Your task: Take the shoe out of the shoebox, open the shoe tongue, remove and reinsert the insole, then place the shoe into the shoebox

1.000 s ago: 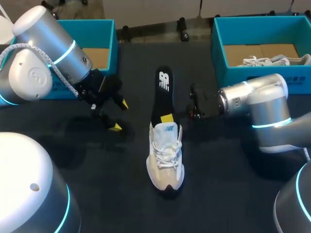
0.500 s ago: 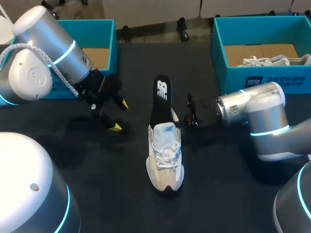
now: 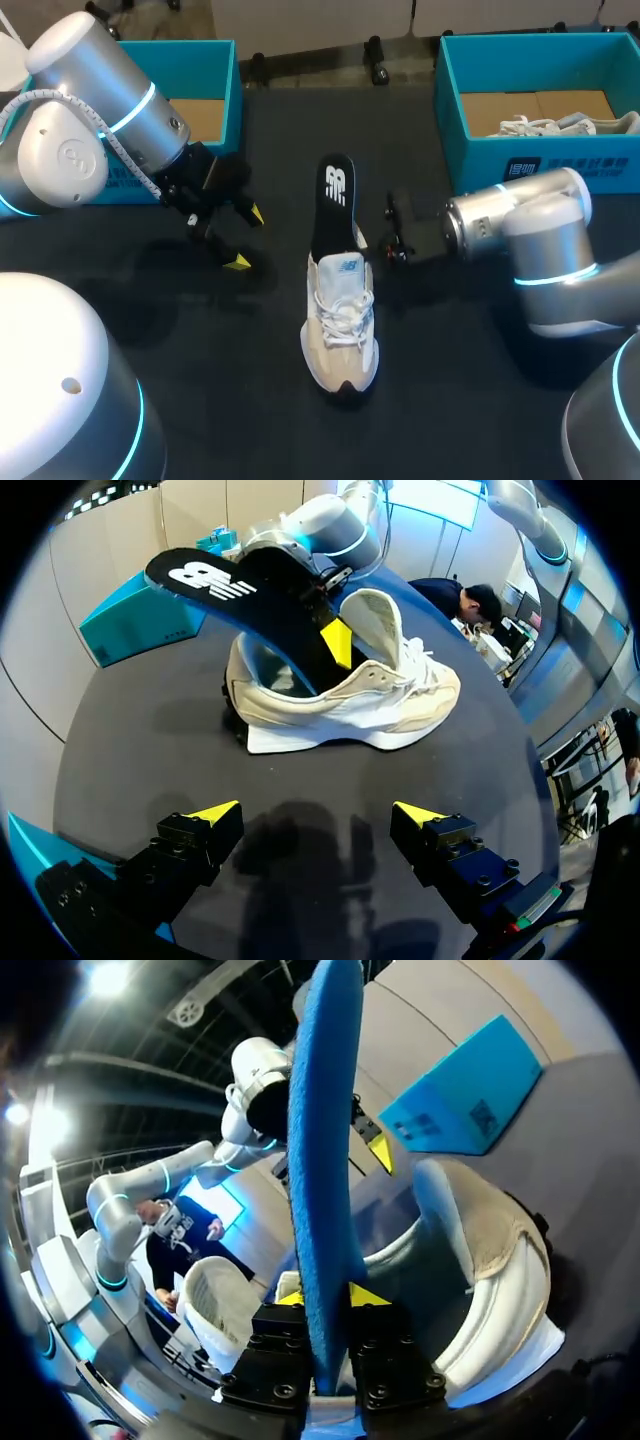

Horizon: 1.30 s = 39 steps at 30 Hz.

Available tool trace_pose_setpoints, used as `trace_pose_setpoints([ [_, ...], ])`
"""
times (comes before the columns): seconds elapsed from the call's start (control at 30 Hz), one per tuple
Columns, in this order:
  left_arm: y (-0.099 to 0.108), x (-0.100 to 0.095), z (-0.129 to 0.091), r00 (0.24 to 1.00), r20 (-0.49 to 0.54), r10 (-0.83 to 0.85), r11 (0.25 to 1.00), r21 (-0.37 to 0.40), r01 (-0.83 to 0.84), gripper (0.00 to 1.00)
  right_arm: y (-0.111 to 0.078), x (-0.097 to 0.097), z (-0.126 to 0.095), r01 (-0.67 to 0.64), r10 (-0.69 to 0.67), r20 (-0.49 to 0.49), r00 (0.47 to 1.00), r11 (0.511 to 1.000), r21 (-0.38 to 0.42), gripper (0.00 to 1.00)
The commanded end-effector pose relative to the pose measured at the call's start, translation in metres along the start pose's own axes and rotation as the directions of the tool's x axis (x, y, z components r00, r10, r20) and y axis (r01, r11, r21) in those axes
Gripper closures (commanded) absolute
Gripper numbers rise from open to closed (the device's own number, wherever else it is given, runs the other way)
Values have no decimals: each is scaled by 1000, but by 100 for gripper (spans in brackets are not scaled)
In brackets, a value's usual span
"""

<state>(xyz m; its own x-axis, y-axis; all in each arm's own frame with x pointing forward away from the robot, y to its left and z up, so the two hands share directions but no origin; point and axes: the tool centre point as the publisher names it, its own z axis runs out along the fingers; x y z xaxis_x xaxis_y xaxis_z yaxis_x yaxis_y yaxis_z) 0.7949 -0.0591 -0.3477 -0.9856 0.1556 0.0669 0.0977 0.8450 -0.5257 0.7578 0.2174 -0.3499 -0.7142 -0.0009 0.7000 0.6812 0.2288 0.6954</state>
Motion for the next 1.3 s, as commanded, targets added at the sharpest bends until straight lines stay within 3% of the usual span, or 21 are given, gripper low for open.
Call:
trace_pose_setpoints([
  [0.03,0,1,0,1000,3,1,1000,-2,-1,0,8,2,-4,5,-5,12,1000,1000,16,82],
  [0.37,0,1,0,1000,3,1,1000,-2,-1,0,19,1,-12,21,-22,20,1000,999,39,83],
  [0.47,0,1,0,1000,3,1,1000,-2,-1,0,19,0,-12,18,-19,21,1000,999,39,92],
  [0.5,0,1,0,1000,3,1,1000,-2,-1,0,19,0,-13,12,-13,18,1000,999,37,100],
  [1.3,0,1,0,1000,3,1,1000,-2,-1,0,-17,7,5,-100,101,-18,995,994,40,100],
])
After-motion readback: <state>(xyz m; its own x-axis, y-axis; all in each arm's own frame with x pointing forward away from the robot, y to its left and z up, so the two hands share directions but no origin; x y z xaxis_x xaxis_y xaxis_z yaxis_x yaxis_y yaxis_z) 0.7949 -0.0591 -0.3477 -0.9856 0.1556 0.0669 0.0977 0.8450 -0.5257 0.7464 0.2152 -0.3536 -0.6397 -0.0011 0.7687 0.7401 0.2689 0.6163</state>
